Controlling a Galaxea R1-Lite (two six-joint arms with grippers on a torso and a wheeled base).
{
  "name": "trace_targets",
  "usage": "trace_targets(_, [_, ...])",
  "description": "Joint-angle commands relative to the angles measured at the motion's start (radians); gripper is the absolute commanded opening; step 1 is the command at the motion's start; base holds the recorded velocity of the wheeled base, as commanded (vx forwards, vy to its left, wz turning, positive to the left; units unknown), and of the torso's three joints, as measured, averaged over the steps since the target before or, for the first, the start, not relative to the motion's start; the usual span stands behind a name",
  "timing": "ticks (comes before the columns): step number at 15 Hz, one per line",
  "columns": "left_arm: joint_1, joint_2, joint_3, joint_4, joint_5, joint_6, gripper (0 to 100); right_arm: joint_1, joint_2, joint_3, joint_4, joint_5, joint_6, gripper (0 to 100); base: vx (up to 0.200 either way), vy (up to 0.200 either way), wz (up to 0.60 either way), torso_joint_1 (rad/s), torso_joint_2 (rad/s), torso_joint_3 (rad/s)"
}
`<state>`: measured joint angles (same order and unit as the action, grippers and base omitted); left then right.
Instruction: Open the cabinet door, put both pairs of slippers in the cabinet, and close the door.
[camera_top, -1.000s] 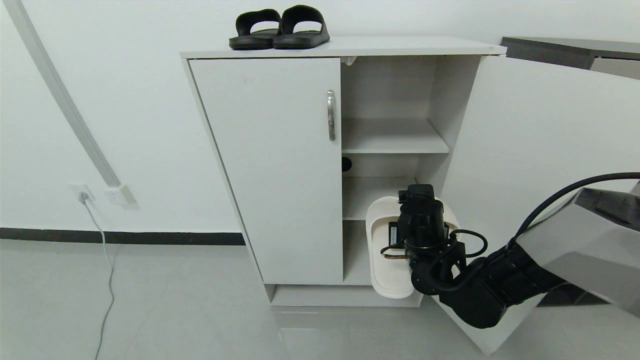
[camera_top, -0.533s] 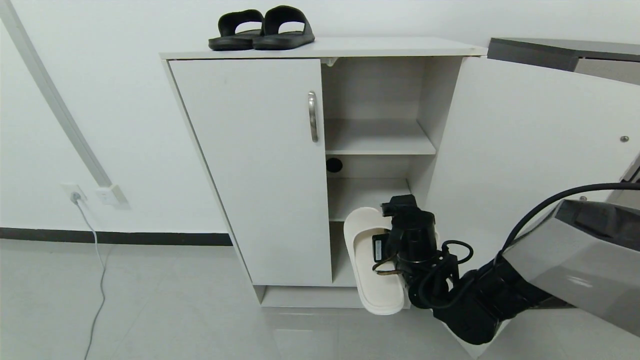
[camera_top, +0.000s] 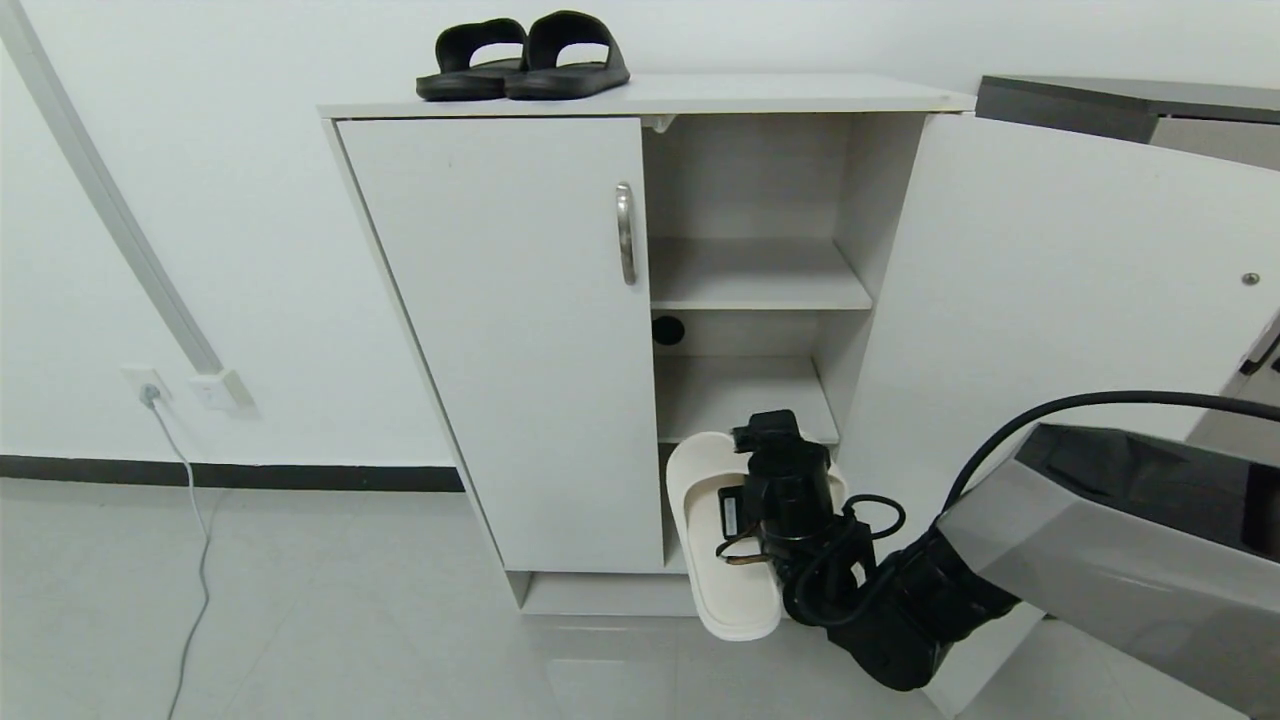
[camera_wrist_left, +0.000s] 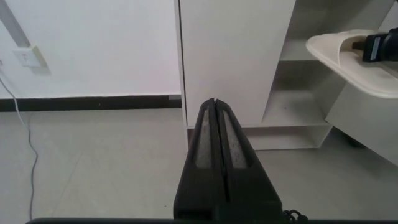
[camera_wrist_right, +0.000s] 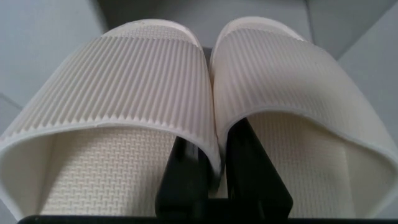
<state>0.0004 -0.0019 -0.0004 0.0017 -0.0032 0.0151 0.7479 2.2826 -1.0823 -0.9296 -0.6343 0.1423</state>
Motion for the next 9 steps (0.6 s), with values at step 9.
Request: trace_targets(9, [0.001,0.002,0.000,0.000,-0.001,0.002,0,-0.005,0.046,-0.024,0.003,0.001,0.002,0,0.000,0.000,0.00,0.003,0.00,-0.113])
